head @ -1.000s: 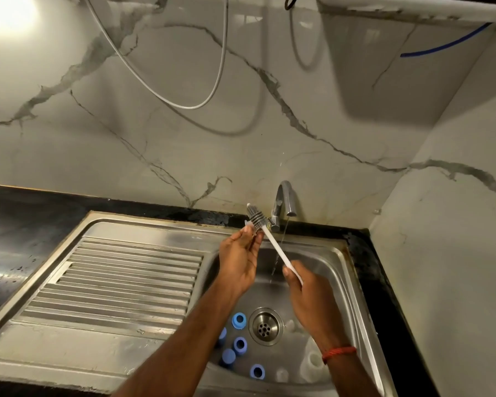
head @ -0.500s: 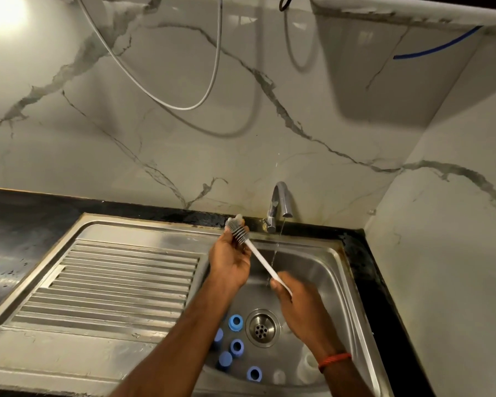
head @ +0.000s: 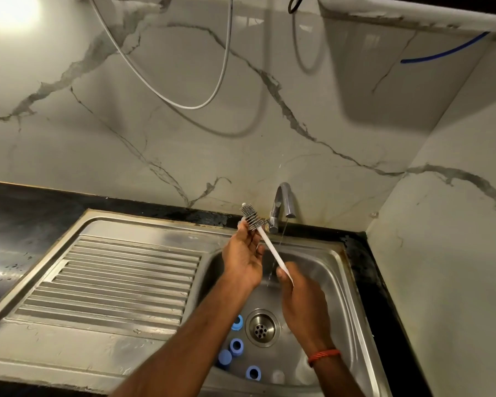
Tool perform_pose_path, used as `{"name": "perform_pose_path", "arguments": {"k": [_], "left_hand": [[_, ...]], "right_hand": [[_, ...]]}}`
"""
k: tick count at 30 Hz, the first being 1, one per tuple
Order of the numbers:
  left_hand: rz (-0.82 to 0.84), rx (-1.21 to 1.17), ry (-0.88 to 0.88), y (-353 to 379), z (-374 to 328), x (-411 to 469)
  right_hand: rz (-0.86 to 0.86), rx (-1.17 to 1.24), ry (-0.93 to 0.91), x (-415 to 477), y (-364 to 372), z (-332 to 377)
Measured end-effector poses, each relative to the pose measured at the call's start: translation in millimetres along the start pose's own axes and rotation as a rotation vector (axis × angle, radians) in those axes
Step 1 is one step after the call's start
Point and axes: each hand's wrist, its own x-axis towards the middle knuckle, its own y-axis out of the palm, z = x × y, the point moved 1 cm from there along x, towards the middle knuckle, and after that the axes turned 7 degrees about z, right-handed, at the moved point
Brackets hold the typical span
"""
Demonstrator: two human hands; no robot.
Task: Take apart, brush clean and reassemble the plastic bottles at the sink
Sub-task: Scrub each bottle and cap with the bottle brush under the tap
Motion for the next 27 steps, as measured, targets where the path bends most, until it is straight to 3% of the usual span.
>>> {"name": "perform_pose_path", "arguments": {"k": [5, 9, 13, 19, 24, 27], "left_hand": [[-0.044, 0.147, -0.115, -5, 7, -5], [0.022, 0.117, -0.09, -12, 0, 0], [-0.05, 0.041, -0.021, -13, -17, 8], [-0.019, 0.427, 0.092, -12, -5, -3], [-0.084, 0.645, 0.179, -21, -26, 9], [0.033, 0.872, 0.212, -21, -16, 2]], "right_hand": [[0.072, 0.52, 0.195, 16, -12, 10], [0.285, 0.41, 0.13, 12, -15, 1], [0.349, 0.297, 0.064, 0, -10, -8], [0.212, 0.167, 0.042, 9, -21, -2], [0.313, 0.246, -0.009, 6, -23, -18], [0.252, 0.218, 0.004, 10, -27, -25]]}}
